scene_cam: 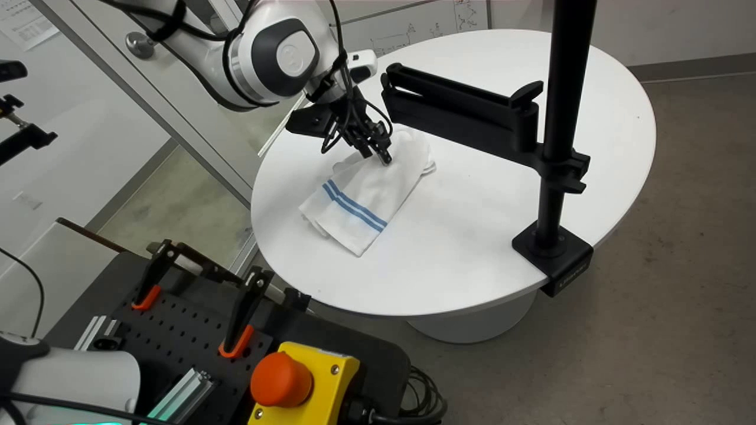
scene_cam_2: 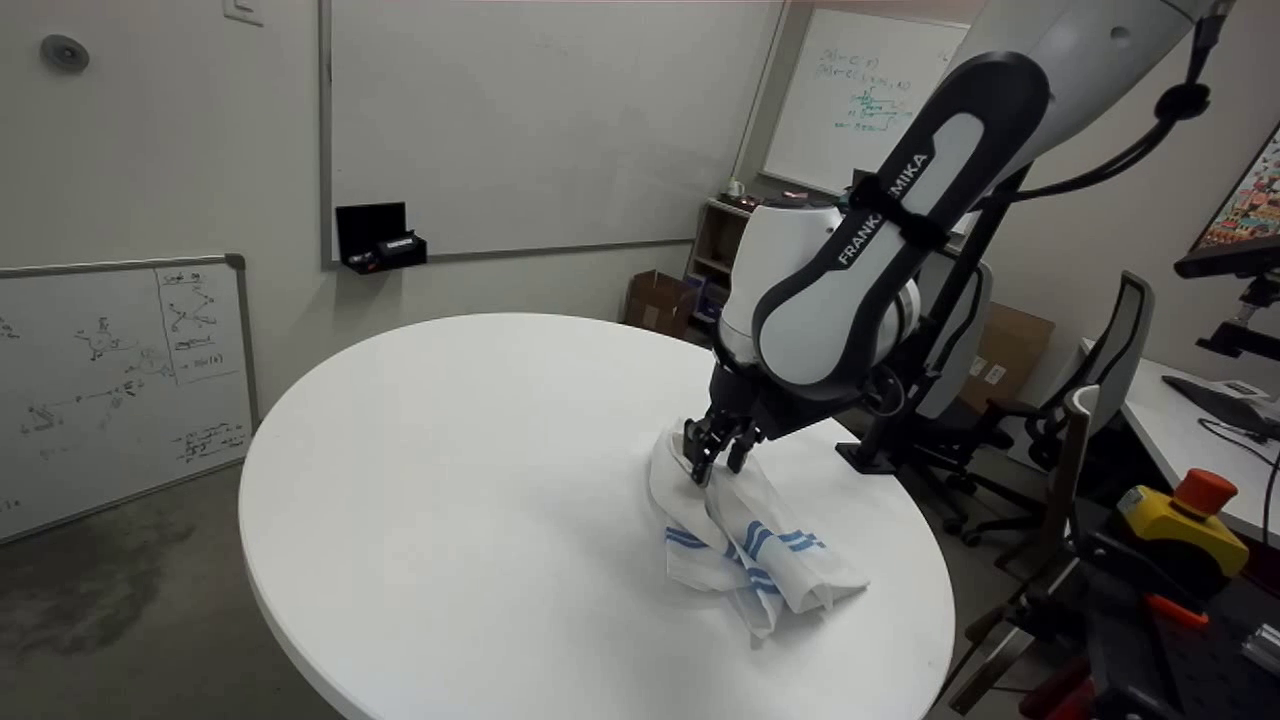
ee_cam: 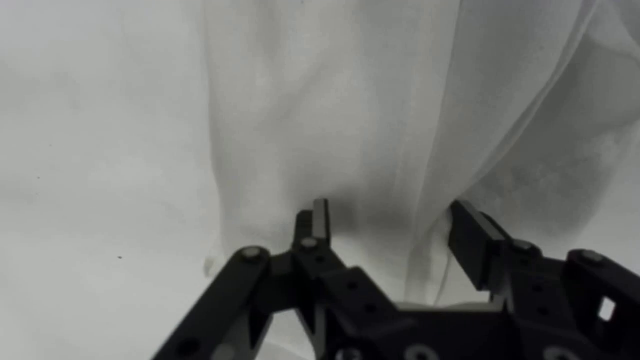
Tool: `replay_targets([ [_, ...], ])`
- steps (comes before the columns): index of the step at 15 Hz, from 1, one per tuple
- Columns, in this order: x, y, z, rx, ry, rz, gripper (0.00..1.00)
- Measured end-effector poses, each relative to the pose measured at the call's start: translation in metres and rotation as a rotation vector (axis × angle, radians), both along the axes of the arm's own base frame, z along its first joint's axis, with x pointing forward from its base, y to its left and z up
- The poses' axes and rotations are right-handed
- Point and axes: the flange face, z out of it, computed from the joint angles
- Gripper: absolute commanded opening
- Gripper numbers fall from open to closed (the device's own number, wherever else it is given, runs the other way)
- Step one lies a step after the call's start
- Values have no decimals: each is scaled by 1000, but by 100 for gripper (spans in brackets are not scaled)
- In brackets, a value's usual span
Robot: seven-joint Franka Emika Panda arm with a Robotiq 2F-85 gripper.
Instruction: Get the towel from the table and put it on the black object
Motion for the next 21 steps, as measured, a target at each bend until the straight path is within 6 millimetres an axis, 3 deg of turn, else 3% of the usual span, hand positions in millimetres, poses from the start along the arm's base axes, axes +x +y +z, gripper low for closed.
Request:
replay_targets([
  [4, 0, -1, -4, -2, 2, -11, 1],
  [12, 2, 3, 6, 22, -5, -33, 1],
  [15, -9, 5, 26, 65, 18, -63, 1],
  [21, -58, 5, 98, 165, 35, -102, 1],
])
